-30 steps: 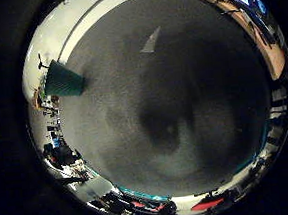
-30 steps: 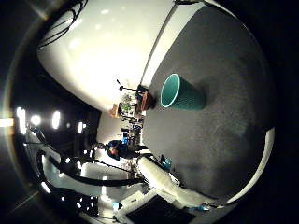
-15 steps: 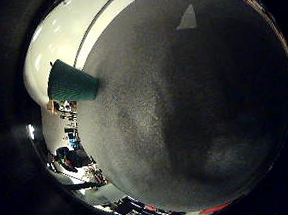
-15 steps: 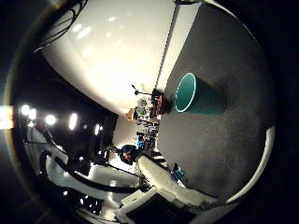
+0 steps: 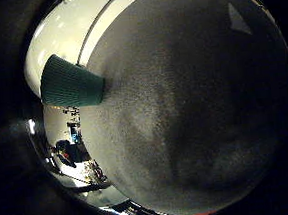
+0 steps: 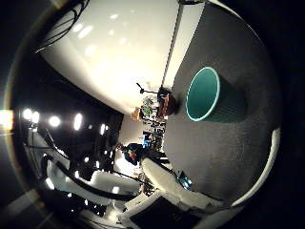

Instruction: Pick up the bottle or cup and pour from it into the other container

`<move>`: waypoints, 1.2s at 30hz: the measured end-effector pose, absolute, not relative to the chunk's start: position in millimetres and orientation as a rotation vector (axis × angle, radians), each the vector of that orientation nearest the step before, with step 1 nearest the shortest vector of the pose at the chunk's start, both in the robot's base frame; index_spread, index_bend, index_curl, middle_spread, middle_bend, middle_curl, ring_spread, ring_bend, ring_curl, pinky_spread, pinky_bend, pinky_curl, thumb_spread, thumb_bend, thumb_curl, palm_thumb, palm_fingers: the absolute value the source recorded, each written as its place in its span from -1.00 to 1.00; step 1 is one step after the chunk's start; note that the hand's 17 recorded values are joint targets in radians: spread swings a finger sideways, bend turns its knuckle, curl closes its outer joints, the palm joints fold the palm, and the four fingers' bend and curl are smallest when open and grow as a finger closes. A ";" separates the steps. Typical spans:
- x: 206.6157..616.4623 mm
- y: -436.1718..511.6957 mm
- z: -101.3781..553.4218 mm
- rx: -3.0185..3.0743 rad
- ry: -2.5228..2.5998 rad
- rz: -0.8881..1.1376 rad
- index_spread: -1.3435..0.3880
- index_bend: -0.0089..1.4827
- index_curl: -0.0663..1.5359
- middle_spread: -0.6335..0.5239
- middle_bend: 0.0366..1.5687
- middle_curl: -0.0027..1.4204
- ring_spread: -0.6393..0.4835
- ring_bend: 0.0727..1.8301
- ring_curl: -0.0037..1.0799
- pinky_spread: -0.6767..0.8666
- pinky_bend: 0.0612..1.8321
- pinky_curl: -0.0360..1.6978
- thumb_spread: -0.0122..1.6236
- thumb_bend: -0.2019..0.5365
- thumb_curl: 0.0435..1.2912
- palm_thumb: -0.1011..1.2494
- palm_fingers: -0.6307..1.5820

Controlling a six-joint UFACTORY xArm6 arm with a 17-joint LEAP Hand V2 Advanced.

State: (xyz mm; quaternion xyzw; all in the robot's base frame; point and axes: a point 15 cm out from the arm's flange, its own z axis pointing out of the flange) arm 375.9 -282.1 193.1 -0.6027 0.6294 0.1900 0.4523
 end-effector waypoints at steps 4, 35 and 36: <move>380.9 -273.5 192.1 -1.502 1.542 0.485 0.34 -0.80 -0.61 0.31 -0.77 -0.53 0.42 -0.61 -0.51 0.42 -0.47 -0.61 0.17 -0.53 -0.59 -0.17 -0.37; 392.2 -207.7 174.3 -1.528 1.464 0.620 0.40 -0.78 -0.60 0.30 -0.71 -0.52 0.33 -0.55 -0.53 0.29 -0.48 -0.63 0.18 -0.53 -0.59 -0.11 -0.29; 392.1 -206.7 174.1 -1.528 1.463 0.623 0.40 -0.79 -0.60 0.29 -0.70 -0.52 0.32 -0.54 -0.53 0.28 -0.49 -0.64 0.18 -0.53 -0.59 -0.11 -0.29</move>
